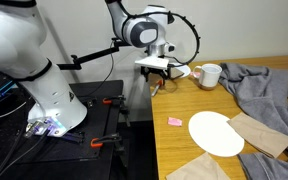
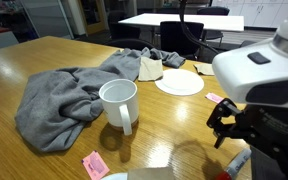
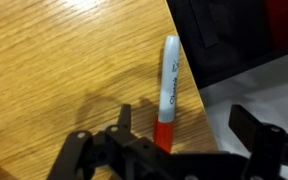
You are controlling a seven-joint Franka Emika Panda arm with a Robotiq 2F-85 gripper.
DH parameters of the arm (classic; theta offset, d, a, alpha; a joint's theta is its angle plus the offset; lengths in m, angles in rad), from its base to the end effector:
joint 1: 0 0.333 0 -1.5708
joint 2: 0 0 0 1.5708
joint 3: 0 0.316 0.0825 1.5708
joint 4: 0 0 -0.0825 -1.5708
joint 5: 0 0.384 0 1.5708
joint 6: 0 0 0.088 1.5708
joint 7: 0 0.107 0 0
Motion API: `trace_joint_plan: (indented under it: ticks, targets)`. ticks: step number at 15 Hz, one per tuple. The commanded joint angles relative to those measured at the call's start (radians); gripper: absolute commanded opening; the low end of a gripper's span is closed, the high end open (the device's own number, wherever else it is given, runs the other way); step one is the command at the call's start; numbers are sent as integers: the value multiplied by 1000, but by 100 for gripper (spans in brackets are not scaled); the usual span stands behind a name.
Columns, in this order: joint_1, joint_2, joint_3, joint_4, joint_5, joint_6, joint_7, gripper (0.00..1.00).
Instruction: Move the marker to the right of the cup
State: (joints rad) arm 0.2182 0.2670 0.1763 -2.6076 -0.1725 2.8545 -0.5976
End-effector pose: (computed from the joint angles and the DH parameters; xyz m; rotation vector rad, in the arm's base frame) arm 0.3910 0.1787 0.1608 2.6345 1.7113 -0.0194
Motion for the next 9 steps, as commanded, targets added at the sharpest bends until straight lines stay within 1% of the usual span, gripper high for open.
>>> trace_joint_plan:
  ticks: [1,4,5,7,9]
  targets:
    - [-24,51,19,41,-47,16,46,100]
    - [-30,85,22,69,-54,10,51,96]
    - [-31,96,23,77,-55,10,50,91]
    - [-33,111,26,91,-55,7,49,68]
    - [-35,124,29,102,-55,6,50,52]
